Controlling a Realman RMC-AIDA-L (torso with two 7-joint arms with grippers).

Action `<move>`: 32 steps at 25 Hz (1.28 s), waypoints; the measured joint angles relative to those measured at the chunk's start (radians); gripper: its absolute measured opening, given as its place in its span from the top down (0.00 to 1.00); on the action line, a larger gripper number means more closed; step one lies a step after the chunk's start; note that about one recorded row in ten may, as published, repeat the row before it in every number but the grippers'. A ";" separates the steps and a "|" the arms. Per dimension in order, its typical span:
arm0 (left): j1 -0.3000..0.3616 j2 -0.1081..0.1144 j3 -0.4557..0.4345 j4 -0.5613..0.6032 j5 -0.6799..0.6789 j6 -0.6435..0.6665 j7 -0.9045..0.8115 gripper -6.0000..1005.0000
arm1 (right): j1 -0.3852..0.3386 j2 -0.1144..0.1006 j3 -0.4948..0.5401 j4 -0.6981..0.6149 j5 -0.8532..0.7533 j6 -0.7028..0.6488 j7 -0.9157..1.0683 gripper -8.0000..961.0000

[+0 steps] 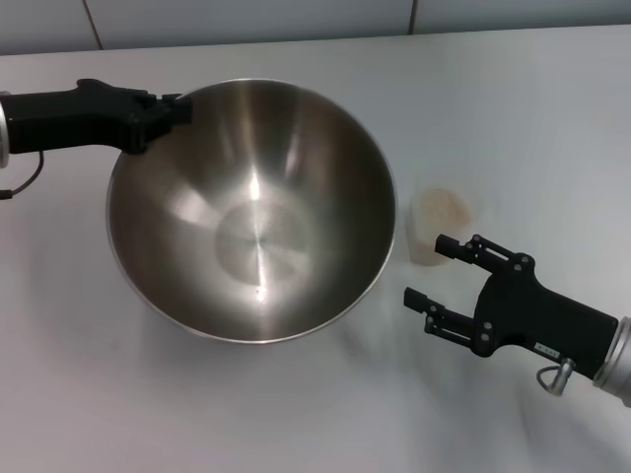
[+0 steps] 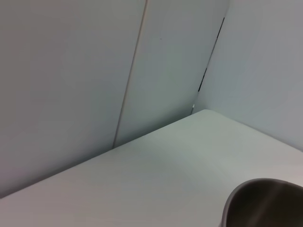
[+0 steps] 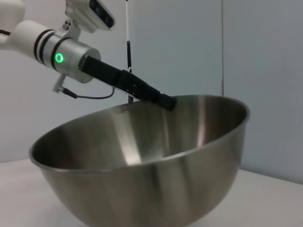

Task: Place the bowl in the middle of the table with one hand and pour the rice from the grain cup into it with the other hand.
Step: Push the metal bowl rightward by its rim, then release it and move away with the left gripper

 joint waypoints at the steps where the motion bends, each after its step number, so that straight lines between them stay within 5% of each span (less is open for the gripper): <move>1: -0.002 0.000 0.007 -0.001 0.000 -0.007 0.000 0.95 | 0.000 0.000 0.000 0.002 0.000 0.000 -0.003 0.22; 15: -0.007 -0.001 0.142 -0.039 -0.015 -0.143 0.014 0.95 | -0.006 -0.002 -0.001 0.008 0.000 0.000 -0.005 0.22; 32: -0.011 0.000 0.149 -0.104 -0.015 -0.209 0.052 0.95 | -0.005 -0.003 -0.001 0.006 0.000 0.000 -0.006 0.23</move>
